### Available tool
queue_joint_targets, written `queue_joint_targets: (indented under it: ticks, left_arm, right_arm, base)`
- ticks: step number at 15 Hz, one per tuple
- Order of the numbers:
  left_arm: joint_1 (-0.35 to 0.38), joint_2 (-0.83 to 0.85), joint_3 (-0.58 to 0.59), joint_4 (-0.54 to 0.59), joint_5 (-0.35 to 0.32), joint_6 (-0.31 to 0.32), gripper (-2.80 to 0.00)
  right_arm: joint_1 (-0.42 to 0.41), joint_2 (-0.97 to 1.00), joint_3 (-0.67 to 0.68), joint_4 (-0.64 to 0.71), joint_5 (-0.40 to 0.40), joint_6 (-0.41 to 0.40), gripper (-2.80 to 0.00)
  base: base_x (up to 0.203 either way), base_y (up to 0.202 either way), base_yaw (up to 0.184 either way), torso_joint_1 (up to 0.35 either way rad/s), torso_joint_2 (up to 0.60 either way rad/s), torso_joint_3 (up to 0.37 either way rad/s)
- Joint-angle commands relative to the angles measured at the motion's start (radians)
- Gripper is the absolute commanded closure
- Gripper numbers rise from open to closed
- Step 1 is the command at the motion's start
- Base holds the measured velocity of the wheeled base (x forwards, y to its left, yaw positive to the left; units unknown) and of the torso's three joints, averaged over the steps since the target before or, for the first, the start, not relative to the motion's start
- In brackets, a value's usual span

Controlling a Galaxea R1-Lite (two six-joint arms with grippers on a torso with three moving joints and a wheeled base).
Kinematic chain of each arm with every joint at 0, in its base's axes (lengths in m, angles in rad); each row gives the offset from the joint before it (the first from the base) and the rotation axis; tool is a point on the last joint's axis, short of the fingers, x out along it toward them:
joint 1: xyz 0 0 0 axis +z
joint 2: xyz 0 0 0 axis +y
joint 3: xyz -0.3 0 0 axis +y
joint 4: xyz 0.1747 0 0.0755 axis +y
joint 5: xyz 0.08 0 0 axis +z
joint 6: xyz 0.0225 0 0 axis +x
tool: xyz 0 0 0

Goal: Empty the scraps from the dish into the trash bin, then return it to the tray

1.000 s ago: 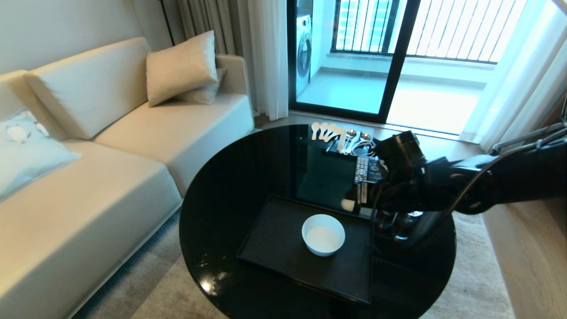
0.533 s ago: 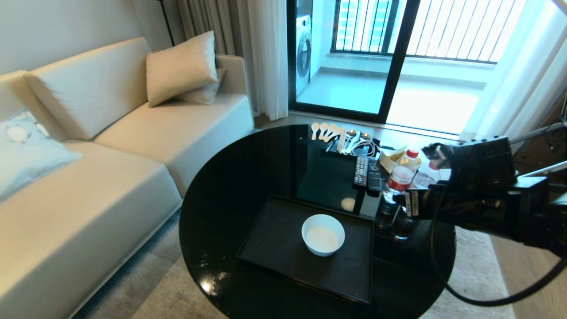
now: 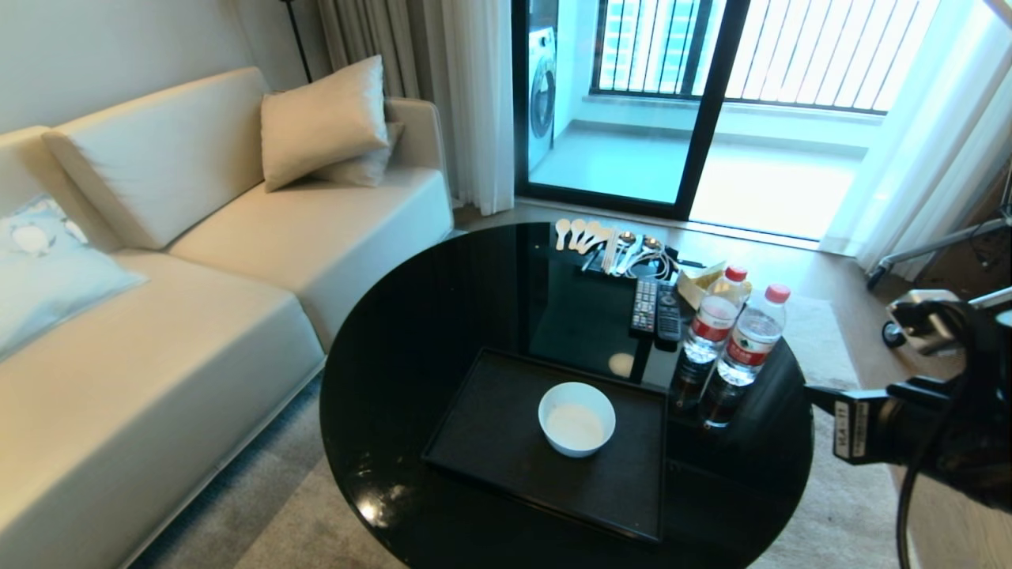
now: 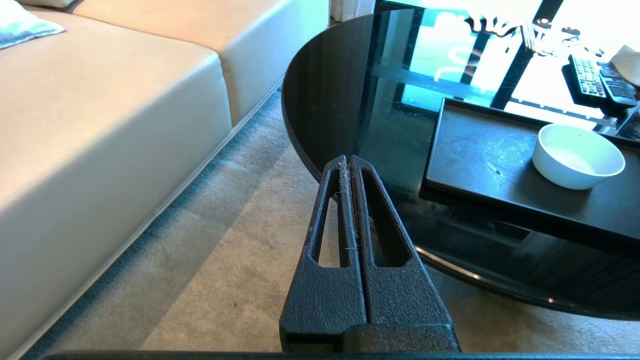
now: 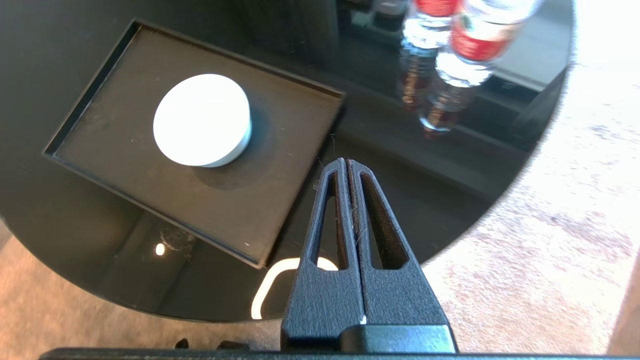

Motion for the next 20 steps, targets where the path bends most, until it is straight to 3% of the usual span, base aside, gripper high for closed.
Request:
queue_joint_targets:
  ticks: [1, 5, 11, 15, 17, 20]
  left_arm:
    - [0.0, 0.0, 0.0, 0.0, 0.0, -0.001, 0.0]
    - [0.0, 0.0, 0.0, 0.0, 0.0, -0.001, 0.0]
    - [0.0, 0.0, 0.0, 0.0, 0.0, -0.001, 0.0]
    - [0.0, 0.0, 0.0, 0.0, 0.0, -0.001, 0.0]
    - [0.0, 0.0, 0.0, 0.0, 0.0, -0.001, 0.0]
    - [0.0, 0.0, 0.0, 0.0, 0.0, -0.001, 0.0]
  right_arm:
    - [-0.016, -0.13, 0.061, -0.004, -0.001, 0.001, 0.0]
    - [-0.077, -0.211, 0.214, -0.087, -0.002, -0.015, 0.0]
    - [-0.264, -0.396, 0.459, -0.104, 0.014, -0.136, 0.0]
    - [-0.316, -0.655, 0.464, 0.099, 0.086, -0.162, 0.0]
    - [-0.395, -0.827, 0.464, 0.262, 0.134, -0.193, 0.0]
    - [-0.478, -0.982, 0.465, 0.374, 0.19, -0.235, 0.0]
  base:
    - [0.0, 0.0, 0.0, 0.0, 0.0, 0.0]
    - [0.0, 0.0, 0.0, 0.0, 0.0, 0.0]
    - [0.0, 0.0, 0.0, 0.0, 0.0, 0.0]
    - [0.0, 0.0, 0.0, 0.0, 0.0, 0.0]
    - [0.0, 0.0, 0.0, 0.0, 0.0, 0.0]
    - [0.0, 0.0, 0.0, 0.0, 0.0, 0.0]
